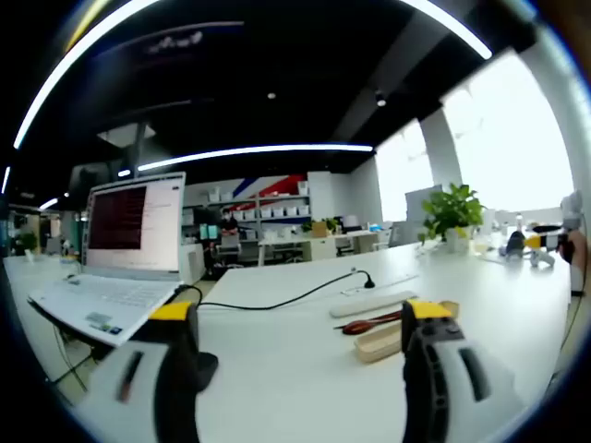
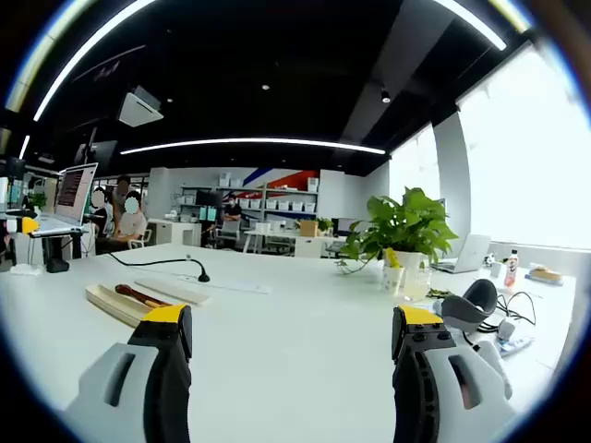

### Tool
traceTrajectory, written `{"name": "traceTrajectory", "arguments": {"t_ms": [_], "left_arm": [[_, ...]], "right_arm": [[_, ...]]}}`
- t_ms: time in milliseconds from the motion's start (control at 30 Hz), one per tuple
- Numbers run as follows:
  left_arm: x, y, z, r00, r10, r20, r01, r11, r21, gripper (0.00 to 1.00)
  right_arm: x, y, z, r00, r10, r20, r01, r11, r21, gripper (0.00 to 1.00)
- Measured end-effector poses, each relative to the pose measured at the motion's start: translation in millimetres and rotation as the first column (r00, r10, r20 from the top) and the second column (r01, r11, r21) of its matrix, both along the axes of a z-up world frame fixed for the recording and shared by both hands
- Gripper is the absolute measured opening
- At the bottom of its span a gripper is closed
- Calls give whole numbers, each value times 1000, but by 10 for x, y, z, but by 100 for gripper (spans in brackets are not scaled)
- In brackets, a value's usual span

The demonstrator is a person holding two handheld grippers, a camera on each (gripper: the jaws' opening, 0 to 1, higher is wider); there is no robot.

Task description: Arrange the utensils inside the cutlery case until each visible utensil rests in its matching compartment.

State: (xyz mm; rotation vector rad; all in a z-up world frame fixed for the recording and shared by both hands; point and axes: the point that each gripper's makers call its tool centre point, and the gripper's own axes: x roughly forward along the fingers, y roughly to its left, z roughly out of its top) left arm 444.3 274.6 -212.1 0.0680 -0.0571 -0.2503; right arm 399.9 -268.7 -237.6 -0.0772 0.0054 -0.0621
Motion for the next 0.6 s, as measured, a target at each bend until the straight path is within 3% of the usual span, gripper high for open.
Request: {"name": "traceTrajectory", "arguments": {"t_ms": [600], "left_arm": [[21, -73, -115, 997, -45, -54, 45, 999, -3, 100]], "right_arm": [[-68, -11, 47, 1000, -19, -1, 19, 999, -25, 93]]}}
